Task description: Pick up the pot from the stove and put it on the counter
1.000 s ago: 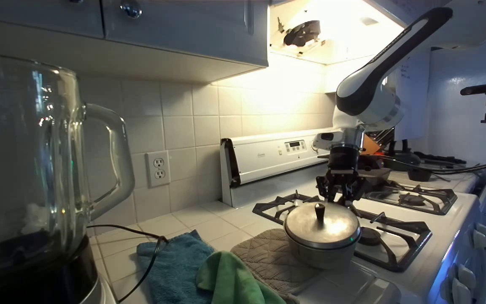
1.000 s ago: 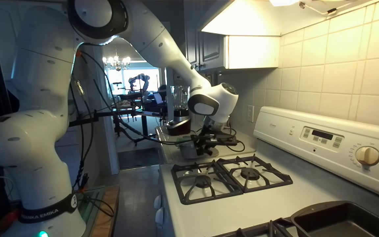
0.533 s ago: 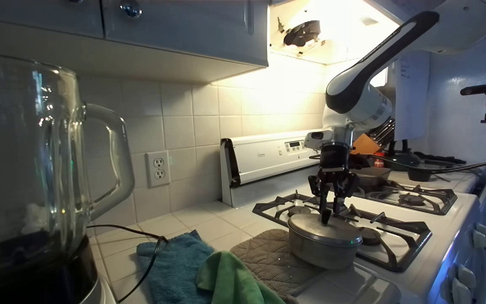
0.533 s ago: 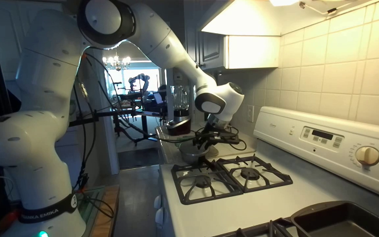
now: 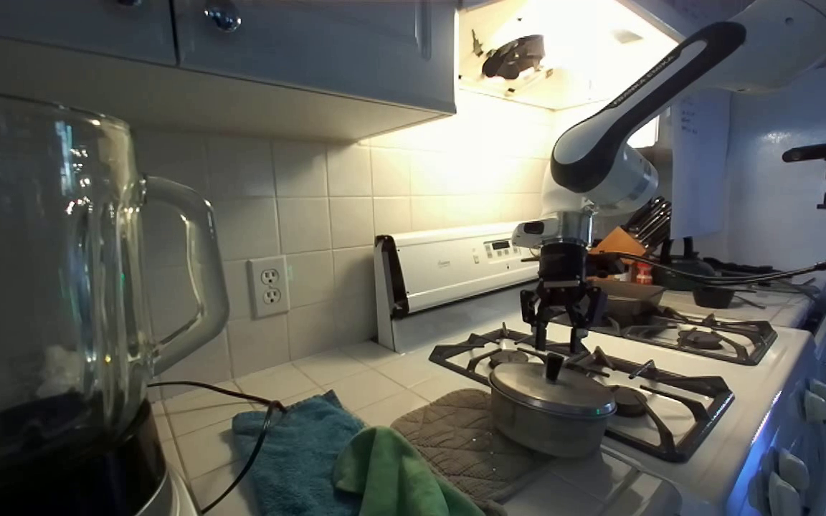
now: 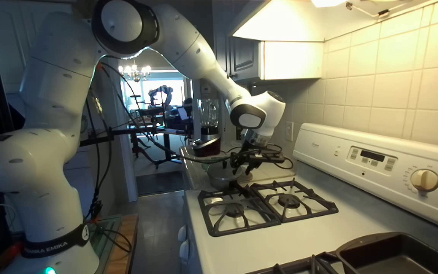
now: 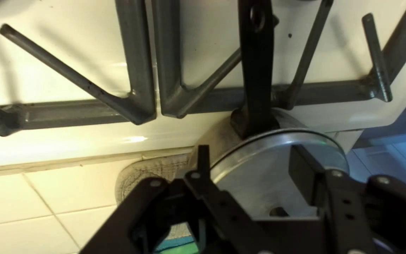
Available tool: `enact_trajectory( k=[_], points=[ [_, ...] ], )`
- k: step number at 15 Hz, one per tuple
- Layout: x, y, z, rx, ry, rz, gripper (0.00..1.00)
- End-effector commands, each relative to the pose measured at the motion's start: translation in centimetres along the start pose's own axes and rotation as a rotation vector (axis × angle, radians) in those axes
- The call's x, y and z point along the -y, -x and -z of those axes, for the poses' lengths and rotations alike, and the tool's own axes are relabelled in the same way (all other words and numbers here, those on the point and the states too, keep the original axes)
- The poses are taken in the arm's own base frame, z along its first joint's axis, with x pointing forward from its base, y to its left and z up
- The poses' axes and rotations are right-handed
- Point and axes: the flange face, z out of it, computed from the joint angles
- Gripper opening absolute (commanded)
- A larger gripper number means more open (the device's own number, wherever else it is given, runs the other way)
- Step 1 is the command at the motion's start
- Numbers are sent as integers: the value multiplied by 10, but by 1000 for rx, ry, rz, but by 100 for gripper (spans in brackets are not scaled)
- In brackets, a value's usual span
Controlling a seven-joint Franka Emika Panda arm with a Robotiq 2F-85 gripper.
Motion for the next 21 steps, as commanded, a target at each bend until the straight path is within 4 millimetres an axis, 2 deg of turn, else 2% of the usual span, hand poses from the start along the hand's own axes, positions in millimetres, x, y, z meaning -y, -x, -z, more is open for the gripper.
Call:
enact_trajectory(
  k=[1, 2, 9, 15, 21],
  points=[
    [3, 4, 16, 102, 41, 32, 92],
    [3, 5, 16, 124, 47, 42, 100],
    [9, 6, -9, 254, 39, 115, 100],
    [24, 4, -26, 234, 14, 122, 100],
    [30, -1, -42, 198, -11, 123, 100]
  ],
)
